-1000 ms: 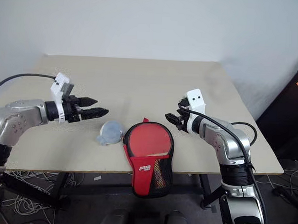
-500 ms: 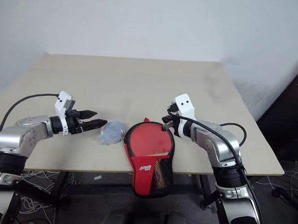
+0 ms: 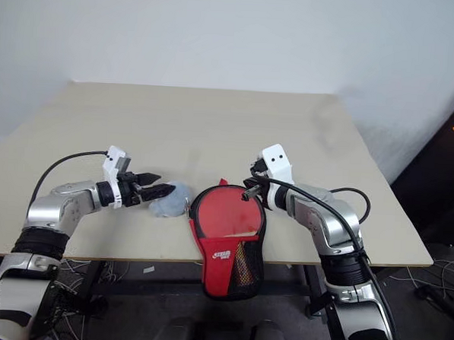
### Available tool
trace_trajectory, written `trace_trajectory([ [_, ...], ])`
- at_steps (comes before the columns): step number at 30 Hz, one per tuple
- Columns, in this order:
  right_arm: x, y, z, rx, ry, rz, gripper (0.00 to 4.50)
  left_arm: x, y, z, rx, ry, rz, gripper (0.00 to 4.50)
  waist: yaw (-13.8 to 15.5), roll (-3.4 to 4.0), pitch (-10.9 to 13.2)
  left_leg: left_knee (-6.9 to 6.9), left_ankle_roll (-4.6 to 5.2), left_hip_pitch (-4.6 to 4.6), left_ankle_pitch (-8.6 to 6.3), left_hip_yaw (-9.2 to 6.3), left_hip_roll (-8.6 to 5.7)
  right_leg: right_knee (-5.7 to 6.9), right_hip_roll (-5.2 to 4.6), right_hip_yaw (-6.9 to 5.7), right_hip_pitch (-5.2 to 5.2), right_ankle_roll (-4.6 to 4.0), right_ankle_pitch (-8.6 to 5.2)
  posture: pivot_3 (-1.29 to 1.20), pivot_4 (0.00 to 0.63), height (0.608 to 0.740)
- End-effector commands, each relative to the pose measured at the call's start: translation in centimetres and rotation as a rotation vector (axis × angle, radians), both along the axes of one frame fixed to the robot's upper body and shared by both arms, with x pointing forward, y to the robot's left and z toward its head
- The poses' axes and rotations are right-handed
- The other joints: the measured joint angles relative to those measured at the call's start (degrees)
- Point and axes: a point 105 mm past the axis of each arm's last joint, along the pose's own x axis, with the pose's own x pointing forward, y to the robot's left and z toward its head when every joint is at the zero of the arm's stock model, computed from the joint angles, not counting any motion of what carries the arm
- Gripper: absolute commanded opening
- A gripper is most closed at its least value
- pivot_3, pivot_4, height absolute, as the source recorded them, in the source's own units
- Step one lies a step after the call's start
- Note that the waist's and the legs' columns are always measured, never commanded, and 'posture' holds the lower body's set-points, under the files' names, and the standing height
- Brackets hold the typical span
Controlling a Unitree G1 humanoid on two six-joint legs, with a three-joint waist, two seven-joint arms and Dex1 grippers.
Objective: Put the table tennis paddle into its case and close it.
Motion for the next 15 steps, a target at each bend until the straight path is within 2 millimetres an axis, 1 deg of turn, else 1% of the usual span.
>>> trace_trajectory([
  [1, 0.0, 0.3, 1.6, 0.018, -0.070, 0.006, 0.03, 0.7, -0.4, 0.7, -0.006, -0.033, -0.010, 4.50, 0.0, 0.00, 0.0, 0.00, 0.00, 0.00, 0.00, 0.00, 0.00, 0.00, 0.00, 0.00, 0.00, 0.00, 0.00, 0.00, 0.000, 0.740],
  [8, 0.1, 0.0, 1.6, 0.015, -0.070, -0.006, 0.03, 0.3, -1.8, -0.3, -0.015, -0.005, -0.043, 4.50, 0.0, -0.01, 0.0, 0.03, 0.02, 0.00, 0.01, -0.02, -0.01, 0.00, 0.00, 0.00, 0.04, -0.10, 0.06, 0.00, 0.000, 0.740],
  [15, 0.2, -0.1, 1.5, 0.013, -0.067, -0.014, 0.03, -0.5, -3.7, -1.0, -0.028, 0.016, -0.092, 4.50, 0.0, -0.02, 0.0, 0.04, 0.02, 0.01, 0.01, -0.03, -0.01, 0.01, 0.00, 0.00, 0.05, -0.22, 0.14, 0.00, 0.000, 0.740],
])
